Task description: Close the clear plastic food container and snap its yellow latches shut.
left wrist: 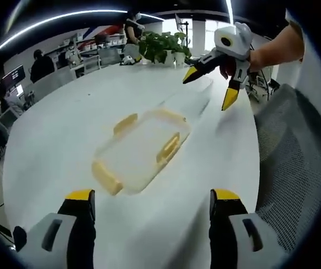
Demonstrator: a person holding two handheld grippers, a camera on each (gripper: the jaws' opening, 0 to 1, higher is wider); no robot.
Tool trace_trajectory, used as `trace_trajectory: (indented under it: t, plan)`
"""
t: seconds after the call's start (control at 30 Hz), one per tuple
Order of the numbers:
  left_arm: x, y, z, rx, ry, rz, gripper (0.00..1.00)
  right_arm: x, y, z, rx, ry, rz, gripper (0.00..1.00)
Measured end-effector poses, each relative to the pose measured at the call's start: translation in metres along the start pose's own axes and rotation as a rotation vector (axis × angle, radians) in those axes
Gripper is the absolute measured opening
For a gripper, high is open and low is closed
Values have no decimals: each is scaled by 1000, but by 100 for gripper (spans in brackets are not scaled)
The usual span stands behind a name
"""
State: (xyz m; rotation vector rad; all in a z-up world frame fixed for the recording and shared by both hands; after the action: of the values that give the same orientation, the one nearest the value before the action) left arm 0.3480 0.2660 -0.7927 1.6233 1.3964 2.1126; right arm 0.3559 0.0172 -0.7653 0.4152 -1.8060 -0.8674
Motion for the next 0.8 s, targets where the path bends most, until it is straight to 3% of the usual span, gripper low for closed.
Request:
trace_trajectory:
  t: [0.8]
  plan:
    - [-10, 0, 26, -133, -49, 87, 80, -24, 18, -11, 86, 66, 25, 67]
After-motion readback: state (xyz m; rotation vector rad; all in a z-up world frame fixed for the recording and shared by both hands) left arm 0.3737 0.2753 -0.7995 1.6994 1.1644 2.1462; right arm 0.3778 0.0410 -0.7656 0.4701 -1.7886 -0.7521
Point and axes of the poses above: the point that each gripper's makers call its tool centre point, and the gripper's own axes: x roughly backward along the fingers, z roughly to its left, y roughly out of its top, the point moved 5 cm from there along x, roughly backward along the fingers, and after that the axes turned 5 degrees about x, right-handed, at the moved point
